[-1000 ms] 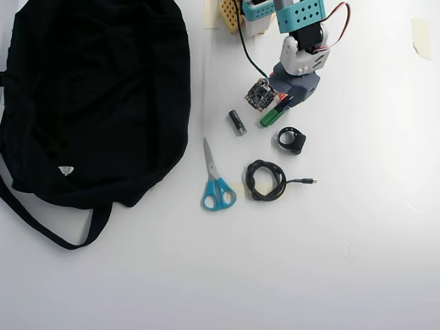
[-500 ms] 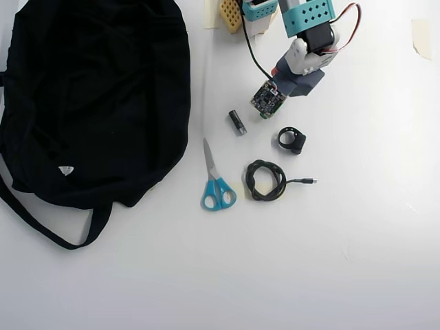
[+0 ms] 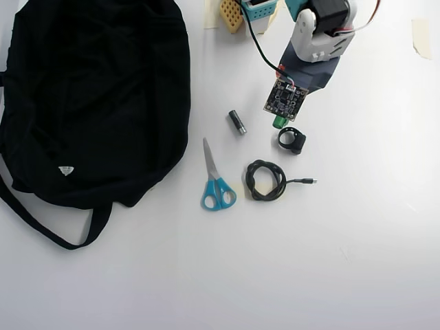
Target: Put the green marker into the black bag
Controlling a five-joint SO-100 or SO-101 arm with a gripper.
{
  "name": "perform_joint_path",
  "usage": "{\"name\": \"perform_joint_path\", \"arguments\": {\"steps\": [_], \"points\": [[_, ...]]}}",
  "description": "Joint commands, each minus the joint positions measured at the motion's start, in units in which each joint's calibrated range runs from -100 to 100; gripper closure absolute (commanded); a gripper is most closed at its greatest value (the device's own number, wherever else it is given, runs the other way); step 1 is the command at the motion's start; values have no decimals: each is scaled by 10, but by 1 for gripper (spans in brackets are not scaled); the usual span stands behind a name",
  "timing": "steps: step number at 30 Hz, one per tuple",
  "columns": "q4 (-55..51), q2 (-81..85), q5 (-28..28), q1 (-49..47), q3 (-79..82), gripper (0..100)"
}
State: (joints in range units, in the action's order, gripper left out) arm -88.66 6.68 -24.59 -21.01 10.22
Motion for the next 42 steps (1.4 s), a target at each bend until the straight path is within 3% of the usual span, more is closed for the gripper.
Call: {"name": "perform_joint_path", "arguments": {"steps": [1,13,31,39,42], "points": [[-46,44,38,30,-75,98],[-68,59,131,233,-139,98],[-44,58,154,511,-157,98],[95,-146,161,659,-162,98],[103,-259,172,740,-275,98]]}}
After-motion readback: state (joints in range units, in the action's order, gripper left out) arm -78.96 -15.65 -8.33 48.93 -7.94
